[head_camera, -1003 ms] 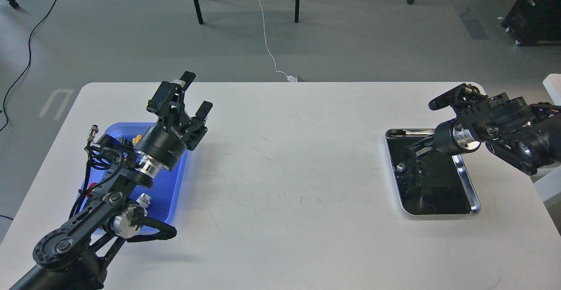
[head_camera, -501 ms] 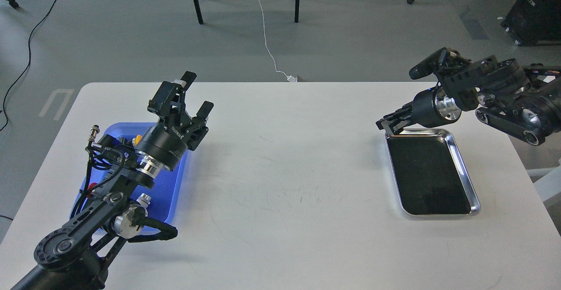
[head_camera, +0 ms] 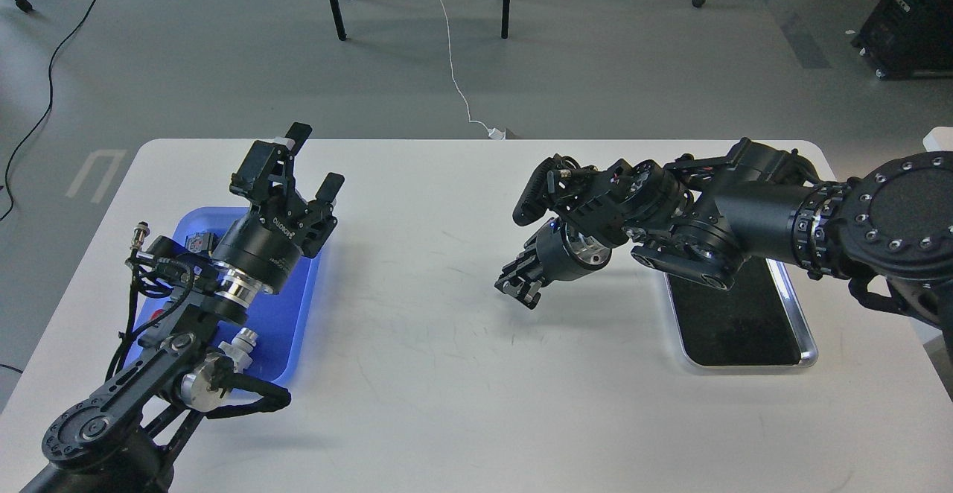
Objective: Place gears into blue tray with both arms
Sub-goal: 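Carry the black part toward the table center and release it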
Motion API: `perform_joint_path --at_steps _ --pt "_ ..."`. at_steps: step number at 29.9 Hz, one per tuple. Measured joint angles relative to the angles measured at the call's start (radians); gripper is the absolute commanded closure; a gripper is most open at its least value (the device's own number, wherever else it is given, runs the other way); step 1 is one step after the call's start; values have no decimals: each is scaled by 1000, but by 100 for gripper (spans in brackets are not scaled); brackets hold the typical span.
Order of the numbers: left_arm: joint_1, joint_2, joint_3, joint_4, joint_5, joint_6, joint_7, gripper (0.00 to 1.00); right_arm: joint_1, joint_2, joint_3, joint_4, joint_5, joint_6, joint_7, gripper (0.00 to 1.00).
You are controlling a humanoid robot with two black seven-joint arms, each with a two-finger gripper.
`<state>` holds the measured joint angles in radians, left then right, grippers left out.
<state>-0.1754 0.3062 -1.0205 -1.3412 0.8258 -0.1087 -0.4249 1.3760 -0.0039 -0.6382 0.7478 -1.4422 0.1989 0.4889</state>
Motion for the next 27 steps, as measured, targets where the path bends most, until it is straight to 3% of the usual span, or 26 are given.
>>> perform_joint_path --at_steps 17,27 --pt "22 -1 -10 -13 0 -1 0 2 0 4 -17 17 25 -38 0 80" --pt "24 -2 -9 -13 0 -2 0 2 1 4 -67 93 35 -147 0 78"
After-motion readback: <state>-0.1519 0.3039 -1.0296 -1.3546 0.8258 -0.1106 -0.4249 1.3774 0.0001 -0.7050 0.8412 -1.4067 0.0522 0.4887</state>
